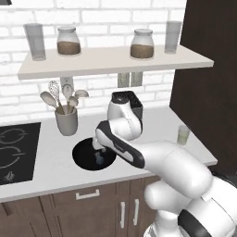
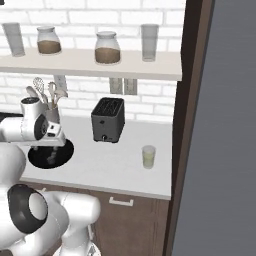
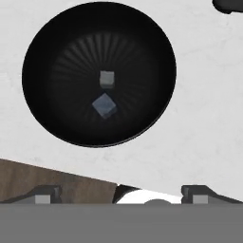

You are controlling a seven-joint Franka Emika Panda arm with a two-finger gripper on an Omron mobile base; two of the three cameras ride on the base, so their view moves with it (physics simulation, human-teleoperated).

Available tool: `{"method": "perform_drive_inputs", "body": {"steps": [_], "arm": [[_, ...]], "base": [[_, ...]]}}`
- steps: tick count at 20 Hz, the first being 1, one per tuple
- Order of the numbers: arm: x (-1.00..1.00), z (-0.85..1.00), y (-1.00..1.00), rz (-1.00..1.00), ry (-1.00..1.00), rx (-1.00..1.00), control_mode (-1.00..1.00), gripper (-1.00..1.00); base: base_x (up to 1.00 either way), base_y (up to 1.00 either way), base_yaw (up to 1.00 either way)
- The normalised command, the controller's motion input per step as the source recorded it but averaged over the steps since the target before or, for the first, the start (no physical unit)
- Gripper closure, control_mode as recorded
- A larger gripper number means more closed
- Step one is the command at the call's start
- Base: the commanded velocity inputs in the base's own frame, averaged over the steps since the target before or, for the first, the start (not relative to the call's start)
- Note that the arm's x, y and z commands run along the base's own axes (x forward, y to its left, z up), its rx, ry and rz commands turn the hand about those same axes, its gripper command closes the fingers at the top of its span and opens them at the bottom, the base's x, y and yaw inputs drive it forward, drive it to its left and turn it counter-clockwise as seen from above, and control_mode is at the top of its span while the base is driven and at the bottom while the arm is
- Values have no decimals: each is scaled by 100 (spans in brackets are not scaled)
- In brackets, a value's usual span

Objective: Grab a lemon wedge from the fridge and one ice cube from the ice bowl, and put them in the glass of lemonade.

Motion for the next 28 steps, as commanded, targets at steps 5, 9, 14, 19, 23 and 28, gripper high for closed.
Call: {"method": "perform_drive_inputs", "body": {"steps": [5, 9, 14, 19, 23, 28], "arm": [[0, -6, 45, 15, 26, -13, -100, -100], [2, -20, 13, 14, 18, -5, -100, -100], [20, -23, 0, 12, 6, 0, -100, -100], [5, -21, 0, 7, 0, 0, -100, -100], [24, -21, 0, 5, 0, 0, -100, -100], [20, -26, 1, 2, 0, 0, -100, -100]], "base": [[0, 0, 0], [0, 0, 0], [0, 0, 0], [0, 0, 0], [0, 0, 0], [0, 0, 0]]}}
